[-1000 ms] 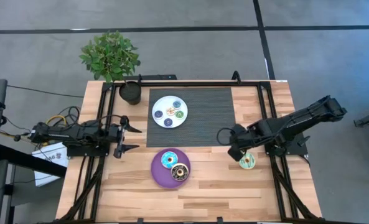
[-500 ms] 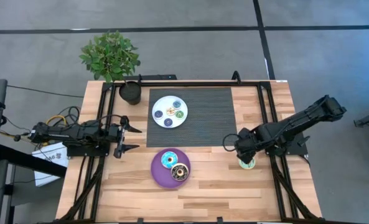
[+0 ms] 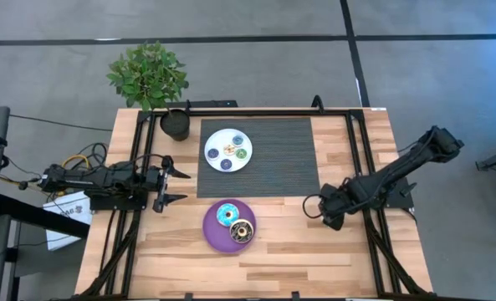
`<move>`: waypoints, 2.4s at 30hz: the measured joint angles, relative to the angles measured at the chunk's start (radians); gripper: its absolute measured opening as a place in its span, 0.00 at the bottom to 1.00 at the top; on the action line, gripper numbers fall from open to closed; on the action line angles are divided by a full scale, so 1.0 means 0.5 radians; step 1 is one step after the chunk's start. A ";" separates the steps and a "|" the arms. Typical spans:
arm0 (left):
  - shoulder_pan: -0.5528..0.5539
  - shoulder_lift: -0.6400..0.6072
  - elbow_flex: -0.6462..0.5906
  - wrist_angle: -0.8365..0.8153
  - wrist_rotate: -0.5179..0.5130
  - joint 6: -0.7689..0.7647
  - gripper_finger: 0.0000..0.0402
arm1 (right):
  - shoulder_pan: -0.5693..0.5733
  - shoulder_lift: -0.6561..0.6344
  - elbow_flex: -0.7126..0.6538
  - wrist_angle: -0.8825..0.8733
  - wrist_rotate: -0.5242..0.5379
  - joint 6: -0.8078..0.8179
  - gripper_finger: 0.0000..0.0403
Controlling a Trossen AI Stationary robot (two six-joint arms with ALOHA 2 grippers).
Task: Pick & Place donuts
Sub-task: Put the large light green donut on the purple plate
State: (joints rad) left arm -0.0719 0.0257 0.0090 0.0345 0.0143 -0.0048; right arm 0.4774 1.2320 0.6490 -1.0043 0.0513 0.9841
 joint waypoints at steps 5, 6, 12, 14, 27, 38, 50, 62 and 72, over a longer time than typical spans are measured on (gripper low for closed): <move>0.000 0.000 -0.001 -0.001 0.000 0.010 0.75 | 0.014 0.000 -0.105 0.066 0.000 -0.030 0.62; 0.000 0.000 -0.001 -0.001 0.000 0.008 0.75 | 0.014 0.000 -0.121 0.073 0.001 -0.031 0.62; 0.000 0.000 -0.002 -0.001 0.000 0.011 0.75 | 0.014 -0.001 -0.240 0.289 -0.048 -0.031 0.62; 0.000 0.000 -0.002 -0.001 0.000 0.007 0.75 | 0.015 0.002 -0.243 0.358 -0.045 -0.034 0.62; 0.000 0.000 -0.002 -0.001 0.000 0.012 0.75 | -0.004 0.001 -0.243 0.386 0.059 -0.047 0.56; 0.000 0.000 -0.002 -0.001 0.001 0.001 0.75 | -0.005 -0.002 -0.180 0.516 0.056 0.016 0.35; 0.000 0.000 -0.002 -0.001 0.001 0.012 0.75 | -0.294 -0.002 0.466 0.768 0.270 -0.569 0.28; 0.000 0.001 -0.002 -0.001 -0.001 0.004 0.75 | -0.542 1.038 1.646 0.538 0.251 -1.208 0.28; 0.000 0.001 -0.002 -0.002 -0.002 0.000 0.75 | -0.608 1.977 2.911 0.017 0.098 -1.290 0.28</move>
State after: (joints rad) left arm -0.0721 0.0261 0.0082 0.0338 0.0132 -0.0050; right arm 0.1734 2.2203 2.1043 -0.9958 0.1001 0.3389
